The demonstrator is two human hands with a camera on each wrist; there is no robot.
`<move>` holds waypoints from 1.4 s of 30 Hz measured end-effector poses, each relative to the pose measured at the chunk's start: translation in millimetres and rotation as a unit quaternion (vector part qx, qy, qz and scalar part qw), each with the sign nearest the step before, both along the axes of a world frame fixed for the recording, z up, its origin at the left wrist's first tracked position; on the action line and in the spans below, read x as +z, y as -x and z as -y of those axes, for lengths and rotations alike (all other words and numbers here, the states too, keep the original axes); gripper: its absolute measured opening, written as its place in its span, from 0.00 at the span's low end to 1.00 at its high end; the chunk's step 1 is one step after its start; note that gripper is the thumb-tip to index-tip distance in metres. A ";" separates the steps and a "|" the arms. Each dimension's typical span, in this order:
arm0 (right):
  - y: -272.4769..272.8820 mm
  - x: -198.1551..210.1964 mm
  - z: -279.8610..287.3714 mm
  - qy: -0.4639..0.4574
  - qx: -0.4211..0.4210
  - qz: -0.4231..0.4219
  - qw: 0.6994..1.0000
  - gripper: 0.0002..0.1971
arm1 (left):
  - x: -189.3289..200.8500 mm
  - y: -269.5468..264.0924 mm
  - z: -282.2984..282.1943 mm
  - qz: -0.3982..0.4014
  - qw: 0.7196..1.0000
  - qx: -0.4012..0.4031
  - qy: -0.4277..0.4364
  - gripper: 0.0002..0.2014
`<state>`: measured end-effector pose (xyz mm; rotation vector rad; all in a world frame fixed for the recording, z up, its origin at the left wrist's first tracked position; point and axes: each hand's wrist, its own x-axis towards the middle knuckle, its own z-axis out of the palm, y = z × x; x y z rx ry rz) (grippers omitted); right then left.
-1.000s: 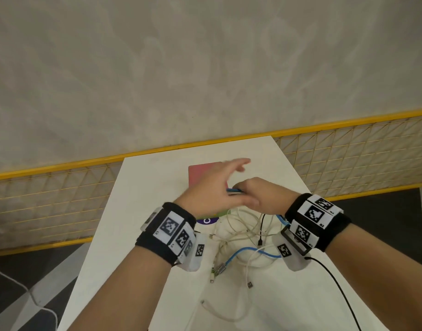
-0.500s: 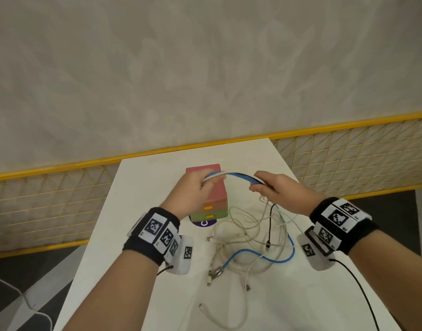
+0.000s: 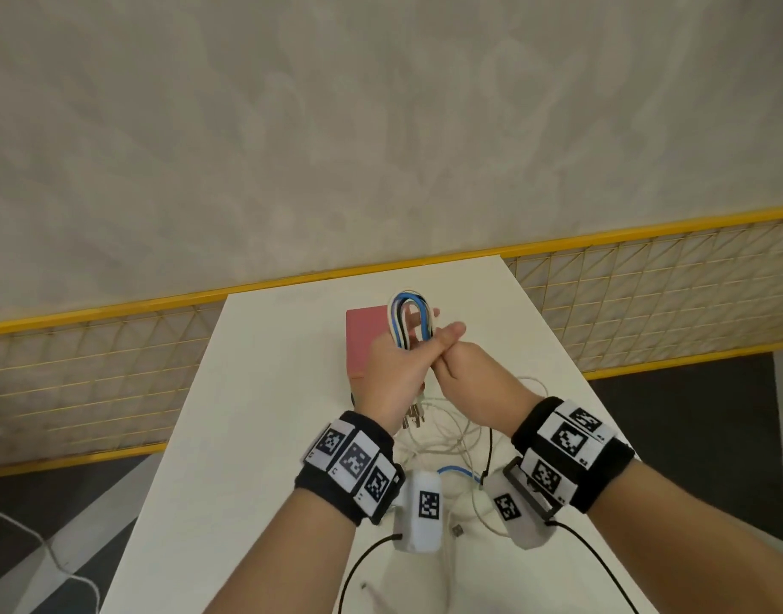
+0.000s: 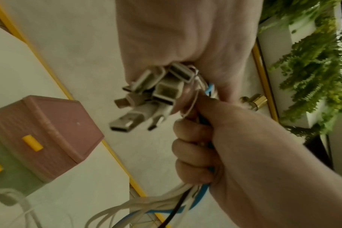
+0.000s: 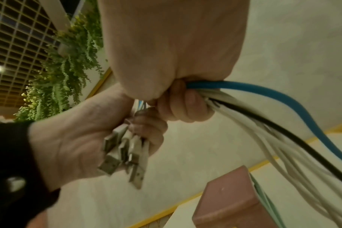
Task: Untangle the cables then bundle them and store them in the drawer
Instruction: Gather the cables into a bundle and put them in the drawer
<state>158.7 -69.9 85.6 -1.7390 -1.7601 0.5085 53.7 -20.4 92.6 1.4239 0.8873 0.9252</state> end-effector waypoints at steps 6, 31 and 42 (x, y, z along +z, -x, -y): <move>-0.5 5.3 0.4 -0.022 0.040 -0.015 0.999 0.11 | -5.0 -1.7 -2.5 -0.011 0.996 0.089 0.012 0.18; -53.3 -6.4 -8.6 0.019 -0.073 -0.019 0.997 0.16 | 34.9 48.7 -31.1 0.043 0.999 -0.026 0.001 0.18; -18.5 8.1 -28.4 -0.015 -0.128 0.068 0.989 0.08 | -6.8 22.8 -7.7 -0.254 0.965 -0.064 0.001 0.22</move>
